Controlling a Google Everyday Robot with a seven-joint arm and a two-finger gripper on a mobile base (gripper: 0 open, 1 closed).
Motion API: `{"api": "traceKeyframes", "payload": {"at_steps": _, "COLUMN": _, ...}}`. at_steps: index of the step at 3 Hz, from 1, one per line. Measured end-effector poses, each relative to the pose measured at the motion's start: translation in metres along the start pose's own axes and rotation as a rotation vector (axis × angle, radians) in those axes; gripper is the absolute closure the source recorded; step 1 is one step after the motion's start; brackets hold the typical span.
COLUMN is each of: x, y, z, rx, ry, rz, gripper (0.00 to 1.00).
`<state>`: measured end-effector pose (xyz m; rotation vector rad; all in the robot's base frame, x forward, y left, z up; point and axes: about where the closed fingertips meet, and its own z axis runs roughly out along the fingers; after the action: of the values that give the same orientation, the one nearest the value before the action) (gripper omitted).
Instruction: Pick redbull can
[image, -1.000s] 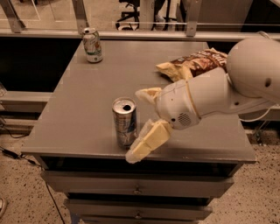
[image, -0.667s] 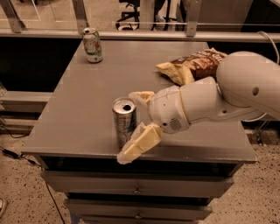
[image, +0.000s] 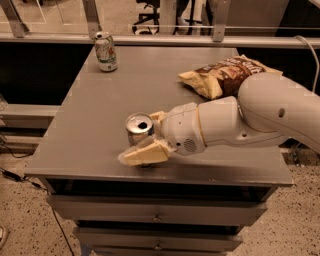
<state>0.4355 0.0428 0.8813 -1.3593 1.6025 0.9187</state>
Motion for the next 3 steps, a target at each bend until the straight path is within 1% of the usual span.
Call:
{"api": "traceKeyframes", "payload": {"at_steps": 1, "x": 0.001, "y": -0.005, "z": -0.002, "rx": 0.013, "ry": -0.011, "rz": 0.007, "gripper": 0.65}}
{"api": "traceKeyframes", "payload": {"at_steps": 2, "x": -0.013, "y": -0.024, "z": -0.018, "rx": 0.038, "ry": -0.048, "rz": -0.004, "gripper": 0.97}}
{"api": "traceKeyframes", "payload": {"at_steps": 3, "x": -0.044, "y": -0.046, "z": -0.045, "rx": 0.076, "ry": -0.086, "rz": -0.046, "gripper": 1.0}}
